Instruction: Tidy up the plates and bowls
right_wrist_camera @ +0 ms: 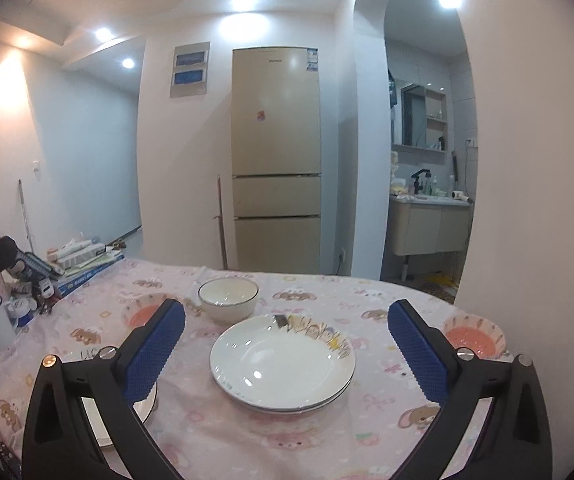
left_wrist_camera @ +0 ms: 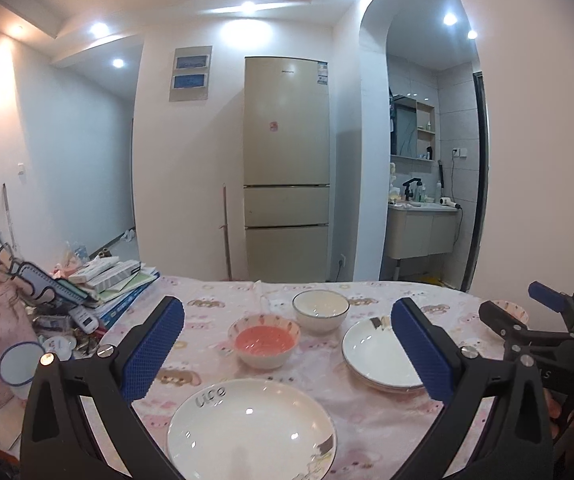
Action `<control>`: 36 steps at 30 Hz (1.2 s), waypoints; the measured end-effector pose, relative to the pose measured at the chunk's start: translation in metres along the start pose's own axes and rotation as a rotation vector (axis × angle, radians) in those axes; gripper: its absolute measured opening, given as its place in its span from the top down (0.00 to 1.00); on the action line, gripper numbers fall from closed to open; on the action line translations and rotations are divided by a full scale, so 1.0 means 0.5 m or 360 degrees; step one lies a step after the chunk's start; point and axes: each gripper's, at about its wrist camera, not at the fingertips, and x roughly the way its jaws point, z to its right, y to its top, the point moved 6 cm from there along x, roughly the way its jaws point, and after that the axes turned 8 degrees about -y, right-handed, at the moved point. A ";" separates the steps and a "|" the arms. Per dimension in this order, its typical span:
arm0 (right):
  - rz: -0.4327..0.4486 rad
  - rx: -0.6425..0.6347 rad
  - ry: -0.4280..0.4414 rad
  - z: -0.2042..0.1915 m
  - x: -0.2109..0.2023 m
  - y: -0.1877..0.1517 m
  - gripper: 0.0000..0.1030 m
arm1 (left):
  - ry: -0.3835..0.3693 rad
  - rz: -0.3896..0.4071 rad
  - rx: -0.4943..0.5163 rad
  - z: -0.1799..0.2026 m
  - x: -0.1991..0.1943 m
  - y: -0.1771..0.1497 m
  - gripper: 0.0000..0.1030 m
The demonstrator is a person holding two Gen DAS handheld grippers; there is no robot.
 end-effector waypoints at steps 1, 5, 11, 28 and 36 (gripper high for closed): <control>-0.0007 -0.0001 -0.0009 -0.008 0.001 -0.009 0.00 | 0.0009 -0.0016 -0.0006 -0.008 -0.004 -0.007 0.00; -0.0076 -0.0005 0.0043 -0.041 0.007 -0.034 0.00 | 0.0072 -0.0100 -0.0021 -0.045 -0.007 -0.043 0.00; -0.0142 -0.0034 0.0062 -0.077 0.020 -0.063 0.00 | 0.0120 -0.0271 -0.0148 -0.108 0.000 -0.118 0.00; -0.0683 0.0019 0.0487 -0.232 0.122 -0.194 0.00 | 0.0234 -0.0496 -0.0265 -0.227 0.015 -0.256 0.00; -0.0704 0.0050 0.0524 -0.272 0.164 -0.191 0.00 | 0.0100 -0.0527 -0.0379 -0.285 0.098 -0.267 0.14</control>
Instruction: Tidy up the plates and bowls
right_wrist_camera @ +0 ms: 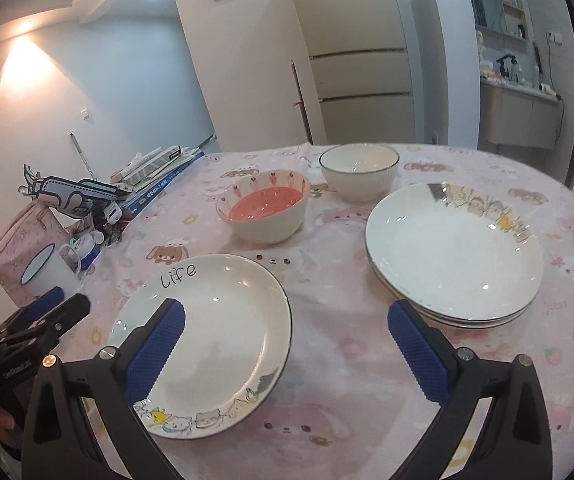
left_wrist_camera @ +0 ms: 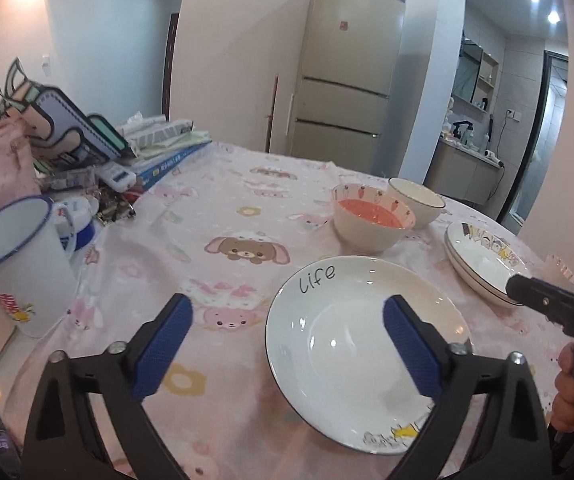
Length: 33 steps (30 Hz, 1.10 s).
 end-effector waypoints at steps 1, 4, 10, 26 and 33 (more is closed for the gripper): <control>-0.0023 0.0013 0.0018 -0.003 0.010 -0.002 0.00 | -0.0010 -0.0029 -0.0031 -0.008 0.013 0.000 0.15; -0.0069 0.0047 0.0039 -0.007 0.035 -0.014 0.05 | -0.0080 -0.0120 -0.0148 -0.027 0.045 -0.009 0.20; -0.0058 0.0112 0.0076 -0.011 0.064 -0.032 0.26 | -0.0153 -0.0225 -0.0324 -0.058 0.077 -0.033 0.62; -0.0324 0.0448 0.0254 0.009 0.161 -0.091 0.60 | -0.0291 -0.0326 -0.0540 -0.075 0.114 -0.060 0.74; -0.0313 0.0368 0.0304 -0.013 0.160 -0.101 0.76 | -0.0285 -0.0381 -0.0512 -0.069 0.118 -0.074 0.90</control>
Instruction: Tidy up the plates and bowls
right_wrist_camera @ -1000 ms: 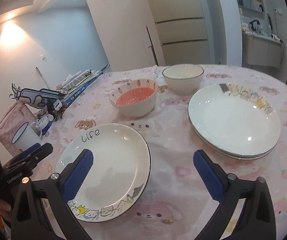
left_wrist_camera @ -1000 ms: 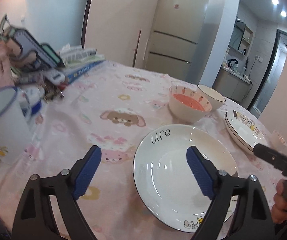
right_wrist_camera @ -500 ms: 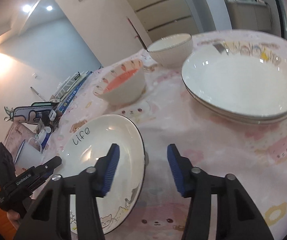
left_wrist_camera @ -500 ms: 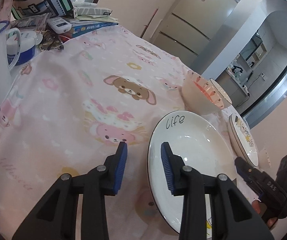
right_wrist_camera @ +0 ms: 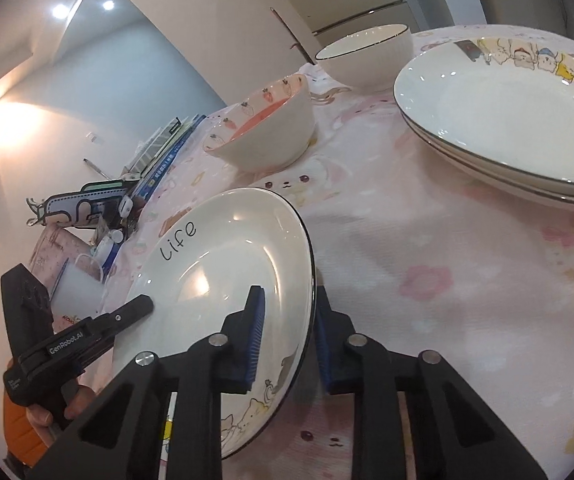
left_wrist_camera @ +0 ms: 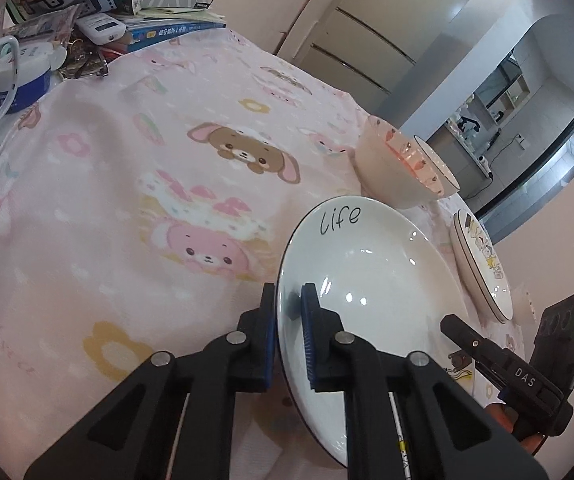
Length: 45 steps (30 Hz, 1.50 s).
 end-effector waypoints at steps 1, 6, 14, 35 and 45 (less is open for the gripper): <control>0.0001 0.0000 -0.0002 0.000 -0.001 0.000 0.76 | -0.0004 0.0001 -0.0004 -0.001 0.000 0.000 0.90; -0.0026 0.0074 0.0036 0.018 0.001 0.002 0.88 | 0.0017 0.0022 0.0003 0.002 -0.002 -0.002 0.90; -0.0040 0.0019 -0.0036 0.011 0.009 0.005 0.88 | -0.0014 0.0001 0.0004 0.004 0.009 0.001 0.83; 0.0109 -0.0016 -0.0031 0.011 -0.075 0.024 0.88 | 0.0053 0.0112 0.0160 0.087 -0.046 -0.008 0.87; 0.0218 0.0003 -0.0014 0.038 -0.148 0.049 0.88 | 0.0023 0.0149 0.0267 0.170 -0.057 0.008 0.87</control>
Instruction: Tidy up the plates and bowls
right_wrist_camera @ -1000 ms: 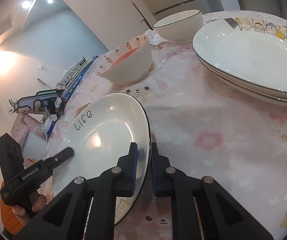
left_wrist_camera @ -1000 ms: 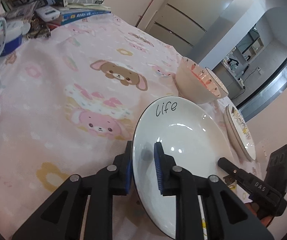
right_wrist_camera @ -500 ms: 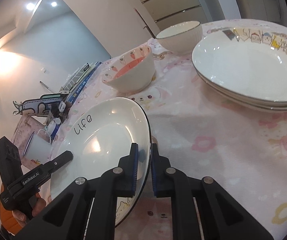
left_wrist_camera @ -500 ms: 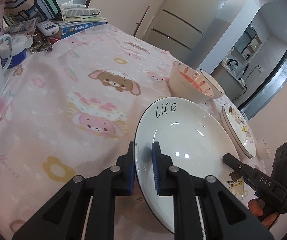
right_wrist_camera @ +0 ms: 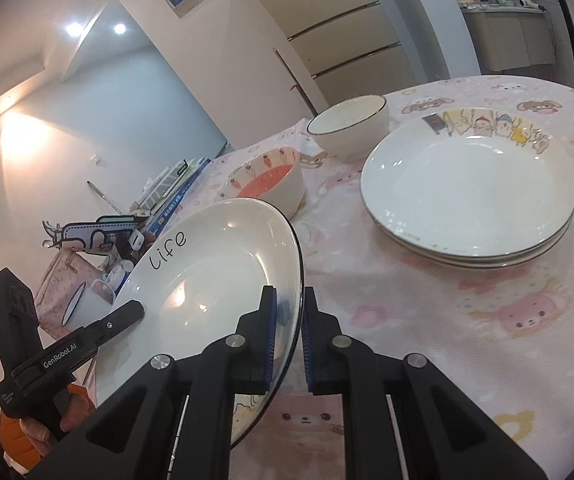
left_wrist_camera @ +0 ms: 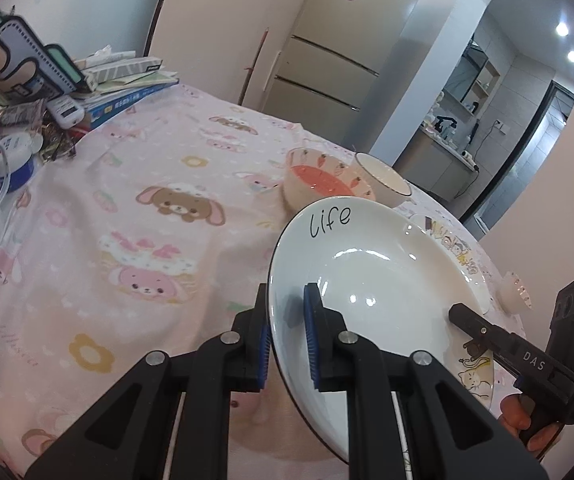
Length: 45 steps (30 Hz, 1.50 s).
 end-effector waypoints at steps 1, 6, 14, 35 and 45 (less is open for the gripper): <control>0.0012 0.0008 -0.0001 0.008 -0.009 0.006 0.88 | -0.0006 0.0002 0.0014 0.010 0.001 0.002 0.87; 0.0062 0.0047 -0.0027 0.053 -0.044 0.025 0.88 | -0.0043 -0.0005 0.0096 0.072 0.020 0.011 0.88; 0.0185 0.0096 -0.0090 0.137 -0.120 0.065 0.88 | -0.0140 -0.0018 0.0203 0.182 0.055 0.019 0.87; 0.0357 0.0229 -0.0233 0.342 -0.222 0.137 0.88 | -0.0308 -0.0110 0.0381 0.393 0.175 0.009 0.87; 0.0351 0.0298 -0.0256 0.408 -0.191 0.187 0.88 | -0.0304 -0.0161 0.0392 0.435 0.257 0.033 0.87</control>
